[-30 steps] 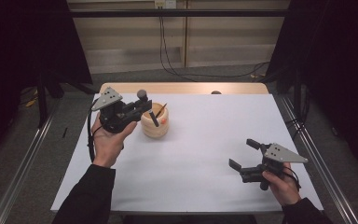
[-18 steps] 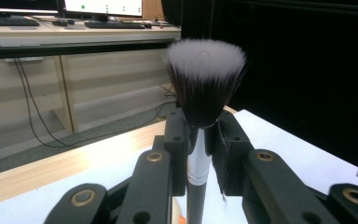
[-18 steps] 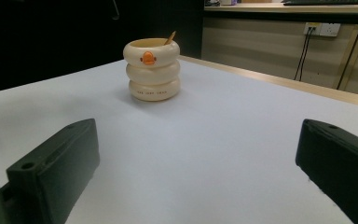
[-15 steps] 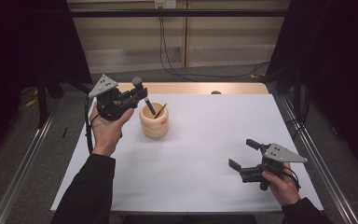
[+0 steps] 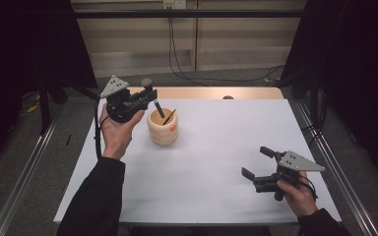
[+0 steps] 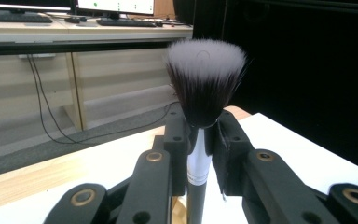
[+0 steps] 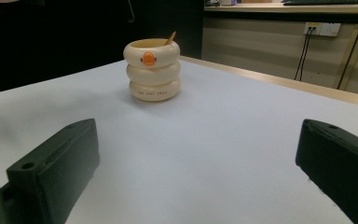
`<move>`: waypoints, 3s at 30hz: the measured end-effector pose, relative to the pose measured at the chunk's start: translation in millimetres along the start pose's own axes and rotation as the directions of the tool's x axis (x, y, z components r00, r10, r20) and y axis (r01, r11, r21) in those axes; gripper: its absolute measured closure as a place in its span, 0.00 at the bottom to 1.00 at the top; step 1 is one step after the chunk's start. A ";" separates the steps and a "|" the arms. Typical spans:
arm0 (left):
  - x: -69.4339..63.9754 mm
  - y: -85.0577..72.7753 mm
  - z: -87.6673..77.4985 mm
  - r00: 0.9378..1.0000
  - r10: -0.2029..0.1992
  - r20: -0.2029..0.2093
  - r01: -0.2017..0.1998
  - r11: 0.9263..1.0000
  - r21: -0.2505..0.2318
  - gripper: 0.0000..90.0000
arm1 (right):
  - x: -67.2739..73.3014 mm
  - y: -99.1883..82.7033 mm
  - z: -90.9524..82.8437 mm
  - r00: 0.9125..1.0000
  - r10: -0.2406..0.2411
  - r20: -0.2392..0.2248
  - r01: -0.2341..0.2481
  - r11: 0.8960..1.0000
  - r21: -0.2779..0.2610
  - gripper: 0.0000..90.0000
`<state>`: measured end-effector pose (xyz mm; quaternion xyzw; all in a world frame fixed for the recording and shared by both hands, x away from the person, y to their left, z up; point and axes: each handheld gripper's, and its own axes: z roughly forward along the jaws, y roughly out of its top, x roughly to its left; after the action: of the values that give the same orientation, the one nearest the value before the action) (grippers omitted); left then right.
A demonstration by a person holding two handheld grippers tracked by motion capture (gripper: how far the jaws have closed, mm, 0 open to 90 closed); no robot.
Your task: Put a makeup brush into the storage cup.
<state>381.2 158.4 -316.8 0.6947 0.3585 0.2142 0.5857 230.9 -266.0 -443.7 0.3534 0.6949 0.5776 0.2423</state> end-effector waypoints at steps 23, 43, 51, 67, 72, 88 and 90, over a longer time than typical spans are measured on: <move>16.0 -28.2 25.6 0.998 0.012 -0.062 -0.008 0.997 0.073 0.86 | 0.2 -0.1 -0.1 1.000 0.001 -0.003 -0.001 1.000 0.001 0.00; 20.1 -53.2 32.2 0.998 0.013 -0.069 -0.005 0.994 0.110 0.86 | 0.1 -0.4 0.2 1.000 -0.002 -0.009 0.002 1.000 0.000 0.00; 20.1 -63.2 35.9 0.998 0.008 -0.061 -0.001 0.994 0.109 0.86 | 0.5 -0.4 0.1 1.000 -0.001 -0.005 0.001 1.000 0.003 0.00; 16.7 -74.6 43.6 0.999 0.006 -0.046 -0.001 0.992 0.127 0.86 | 0.2 -0.4 0.2 1.000 0.002 -0.010 -0.002 1.000 0.003 0.00; 17.6 -76.0 44.0 0.998 0.004 -0.055 0.004 0.992 0.129 0.84 | 1.1 -0.7 0.7 1.000 -0.001 -0.016 0.001 1.000 0.006 0.00; 18.5 -77.8 45.6 0.998 -0.007 -0.061 0.014 0.993 0.114 0.60 | 0.0 -0.7 0.7 1.000 0.001 -0.013 -0.001 1.000 0.005 0.00; 16.9 -77.3 45.3 0.997 -0.010 -0.072 0.018 0.994 0.106 0.52 | 0.2 -0.4 0.3 1.000 0.006 -0.011 -0.006 1.000 0.003 0.00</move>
<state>405.6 145.5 -403.7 0.7143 0.3948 0.2153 0.5363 230.9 -265.6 -444.2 0.3526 0.6959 0.5794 0.2361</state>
